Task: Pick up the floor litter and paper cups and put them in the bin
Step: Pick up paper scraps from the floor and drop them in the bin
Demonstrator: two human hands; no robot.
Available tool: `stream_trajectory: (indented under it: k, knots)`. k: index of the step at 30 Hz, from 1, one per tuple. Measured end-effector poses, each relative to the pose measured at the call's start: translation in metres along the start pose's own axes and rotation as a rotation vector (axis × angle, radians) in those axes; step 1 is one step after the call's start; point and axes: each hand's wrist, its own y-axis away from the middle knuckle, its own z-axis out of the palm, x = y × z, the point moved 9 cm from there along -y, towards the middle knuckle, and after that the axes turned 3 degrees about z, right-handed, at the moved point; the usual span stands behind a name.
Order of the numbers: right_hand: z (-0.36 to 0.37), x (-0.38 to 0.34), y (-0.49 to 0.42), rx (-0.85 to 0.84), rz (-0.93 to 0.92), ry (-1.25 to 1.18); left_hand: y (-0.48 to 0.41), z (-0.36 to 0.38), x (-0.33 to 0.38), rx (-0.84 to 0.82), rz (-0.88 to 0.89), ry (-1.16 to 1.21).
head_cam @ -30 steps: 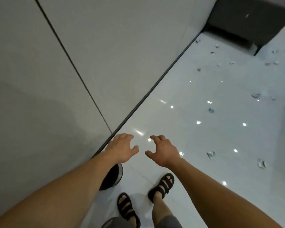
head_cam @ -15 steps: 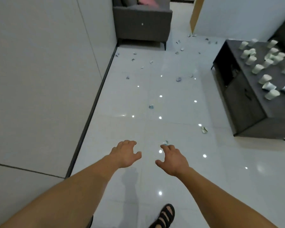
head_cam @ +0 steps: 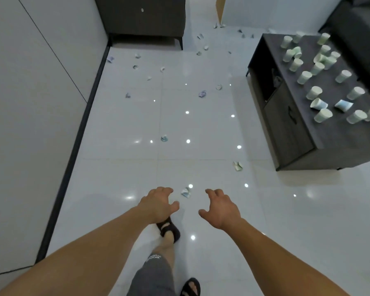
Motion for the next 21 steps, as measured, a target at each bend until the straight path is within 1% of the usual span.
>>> stream_trajectory:
  k: [6,9,12,17,21]
  knots:
    - [0.005,0.018,-0.125,-0.092,0.064,-0.022,-0.142,-0.029,-0.007,-0.086,0.014,0.009]
    - [0.02,0.023,-0.191,-0.156,0.092,-0.026,-0.213,-0.034,-0.017,-0.138,0.015,0.015]
    - [0.041,0.029,-0.252,-0.172,0.108,-0.066,-0.276,-0.028,-0.034,-0.165,0.01,0.021]
    - [0.103,0.054,-0.353,-0.158,0.135,-0.149,-0.373,0.009,-0.079,-0.187,-0.029,0.017]
    - [0.184,0.082,-0.434,-0.226,0.118,-0.111,-0.447,0.07,-0.109,-0.244,-0.029,0.008]
